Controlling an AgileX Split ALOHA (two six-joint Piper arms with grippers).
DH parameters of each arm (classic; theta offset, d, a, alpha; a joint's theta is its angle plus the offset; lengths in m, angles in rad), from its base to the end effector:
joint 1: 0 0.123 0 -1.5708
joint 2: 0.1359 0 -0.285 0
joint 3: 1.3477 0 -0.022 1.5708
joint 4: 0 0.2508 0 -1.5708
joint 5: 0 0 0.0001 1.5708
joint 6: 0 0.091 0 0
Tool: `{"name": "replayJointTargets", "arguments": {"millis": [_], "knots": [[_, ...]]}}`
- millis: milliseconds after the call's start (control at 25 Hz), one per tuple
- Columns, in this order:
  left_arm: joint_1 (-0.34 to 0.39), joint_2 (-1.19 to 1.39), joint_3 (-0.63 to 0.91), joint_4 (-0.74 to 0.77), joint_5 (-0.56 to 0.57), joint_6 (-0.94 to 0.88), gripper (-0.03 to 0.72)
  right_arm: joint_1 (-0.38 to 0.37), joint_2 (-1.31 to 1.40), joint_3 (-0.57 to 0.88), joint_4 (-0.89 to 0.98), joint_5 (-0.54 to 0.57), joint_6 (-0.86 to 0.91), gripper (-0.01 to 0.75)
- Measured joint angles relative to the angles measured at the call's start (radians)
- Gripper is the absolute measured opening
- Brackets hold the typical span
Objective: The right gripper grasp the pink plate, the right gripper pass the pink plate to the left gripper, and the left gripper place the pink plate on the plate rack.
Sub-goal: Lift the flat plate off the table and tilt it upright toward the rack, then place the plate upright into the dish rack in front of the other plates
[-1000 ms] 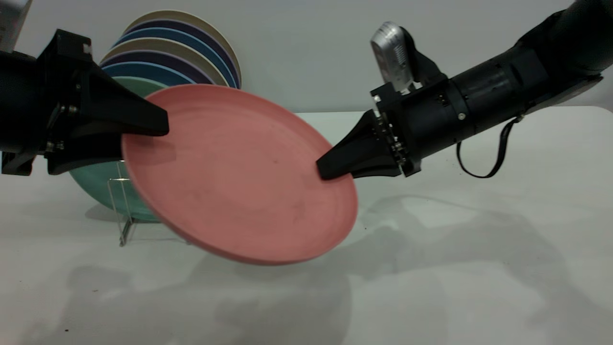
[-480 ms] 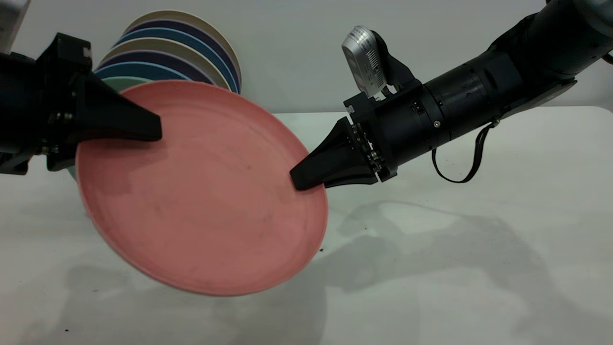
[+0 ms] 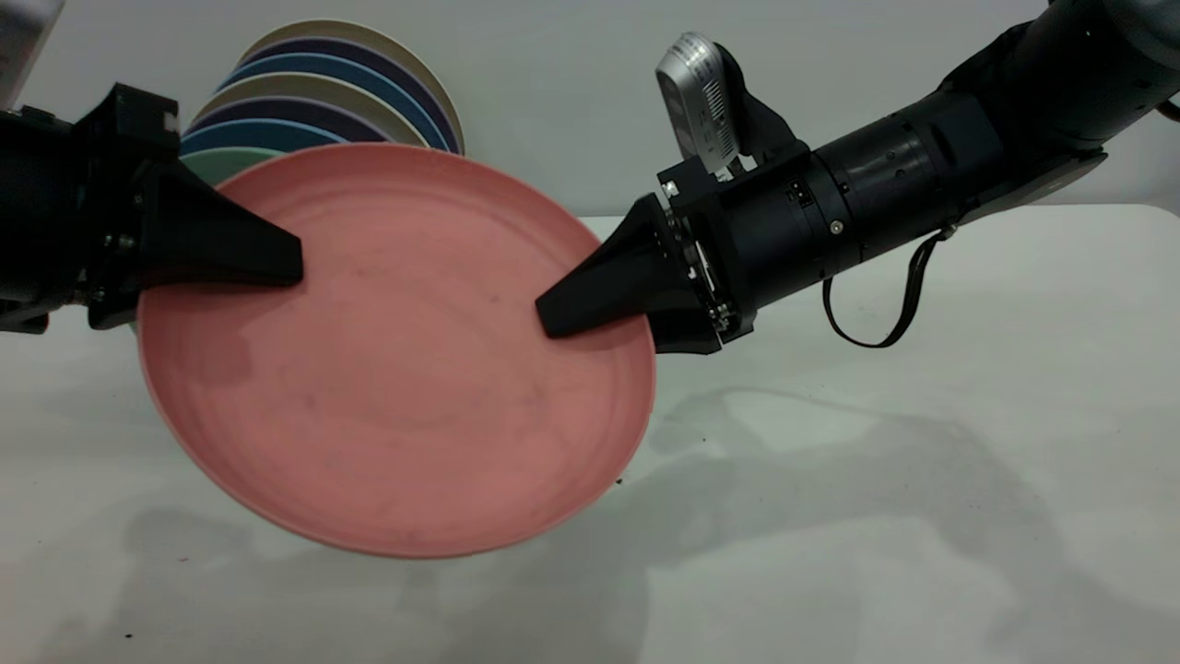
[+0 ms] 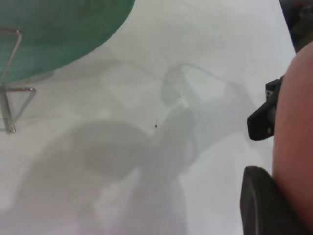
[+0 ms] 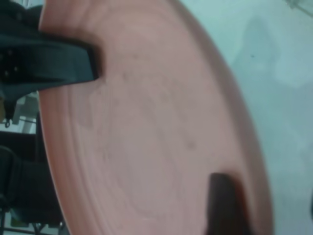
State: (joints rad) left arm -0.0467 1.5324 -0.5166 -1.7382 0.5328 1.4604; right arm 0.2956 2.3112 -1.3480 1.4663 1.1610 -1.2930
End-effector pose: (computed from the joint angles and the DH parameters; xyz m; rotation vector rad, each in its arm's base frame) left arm 0.2463 -0.0572 0.1609 -0.0599 2.4002 -0.7930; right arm 0.3708 0.1997 0.0935 -0.6913 2.3364 1.6280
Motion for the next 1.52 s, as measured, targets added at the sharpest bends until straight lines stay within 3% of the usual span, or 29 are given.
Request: {"name": "replayJointTargets", "arguments": {"millis": [160,360,640,920,1000,1240,1520], "knots": [[0.0,0.0,0.0,-0.007,-0.045,0.111,0.083,-0.055,-0.002,0.0,-0.013,0.007,0.066,0.647],[0.0,0.0,-0.03,0.02,-0.091,0.232,0.083,-0.162,-0.044,0.0,-0.127,-0.002,0.172,0.649],[0.0,0.0,-0.148,0.209,-0.114,0.268,0.083,-0.28,-0.105,0.0,-0.329,0.0,0.283,0.465],[0.0,0.0,-0.309,0.518,-0.105,0.273,0.083,-0.343,-0.11,0.0,-0.606,-0.004,0.501,0.101],[0.0,0.001,-0.356,0.603,-0.096,0.287,0.083,-0.343,-0.11,0.0,-0.657,-0.014,0.527,0.03],[0.0,0.001,-0.474,0.824,0.004,0.468,0.083,-0.343,-0.11,0.0,-0.685,-0.037,0.535,0.009],[0.0,0.004,-0.547,0.884,0.013,0.642,0.083,-0.343,-0.11,0.0,-0.688,-0.042,0.535,0.009]]}}
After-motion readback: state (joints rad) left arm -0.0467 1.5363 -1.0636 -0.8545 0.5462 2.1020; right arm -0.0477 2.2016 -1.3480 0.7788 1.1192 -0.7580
